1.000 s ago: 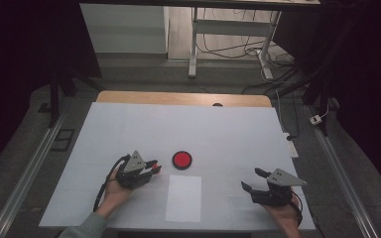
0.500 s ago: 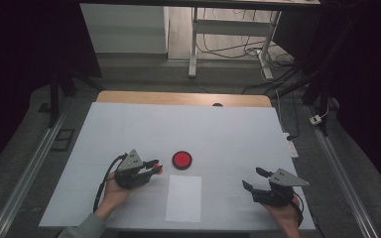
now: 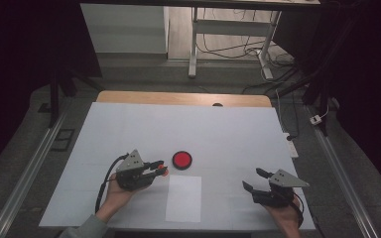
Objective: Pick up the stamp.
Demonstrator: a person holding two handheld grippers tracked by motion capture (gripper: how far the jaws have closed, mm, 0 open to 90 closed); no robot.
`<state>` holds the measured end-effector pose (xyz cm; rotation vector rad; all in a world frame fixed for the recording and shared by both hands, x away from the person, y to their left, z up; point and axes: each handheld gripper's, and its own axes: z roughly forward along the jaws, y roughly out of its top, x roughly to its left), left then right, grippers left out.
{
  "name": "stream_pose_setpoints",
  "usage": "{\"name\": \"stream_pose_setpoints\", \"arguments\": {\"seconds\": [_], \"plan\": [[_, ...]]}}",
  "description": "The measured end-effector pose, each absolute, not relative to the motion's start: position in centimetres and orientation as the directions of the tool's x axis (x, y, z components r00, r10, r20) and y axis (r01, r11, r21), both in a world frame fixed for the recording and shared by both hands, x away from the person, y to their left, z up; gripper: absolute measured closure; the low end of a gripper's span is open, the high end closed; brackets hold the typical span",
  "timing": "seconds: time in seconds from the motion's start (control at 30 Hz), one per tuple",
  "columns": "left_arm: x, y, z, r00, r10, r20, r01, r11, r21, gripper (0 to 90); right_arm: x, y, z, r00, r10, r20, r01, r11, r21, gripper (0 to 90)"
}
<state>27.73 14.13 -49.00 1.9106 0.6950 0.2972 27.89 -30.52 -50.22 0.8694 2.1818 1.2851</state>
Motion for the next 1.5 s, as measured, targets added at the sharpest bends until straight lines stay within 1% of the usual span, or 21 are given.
{"name": "stream_pose_setpoints", "arguments": {"seconds": [0.33,0.73,0.93,1.13,1.27,1.5], "plan": [[27.1,12.0,-48.5,0.835,0.540,-0.105,0.312,-0.307,0.899,72.2,27.5,-30.4,-50.2,-0.704,0.706,-0.074,0.277,0.370,0.887,27.9],[26.4,10.8,-48.4,0.855,0.505,-0.113,0.303,-0.311,0.901,72.2,27.4,-30.2,-50.2,-0.711,0.699,-0.076,0.275,0.376,0.885,28.0],[26.8,9.6,-48.5,0.868,0.483,-0.116,0.300,-0.323,0.898,72.2,27.5,-29.9,-50.2,-0.720,0.692,-0.052,0.279,0.357,0.892,28.0],[27.8,9.2,-48.5,0.869,0.470,-0.153,0.323,-0.304,0.896,72.2,27.5,-29.1,-50.0,-0.730,0.681,-0.056,0.273,0.365,0.890,28.3],[27.9,8.5,-48.3,0.875,0.465,-0.135,0.306,-0.316,0.898,72.3,27.5,-28.7,-50.1,-0.742,0.667,-0.070,0.264,0.387,0.884,28.3],[27.8,7.7,-48.5,0.878,0.465,-0.116,0.300,-0.346,0.889,72.3,27.3,-29.1,-50.1,-0.741,0.670,-0.058,0.264,0.368,0.892,28.7]]}}
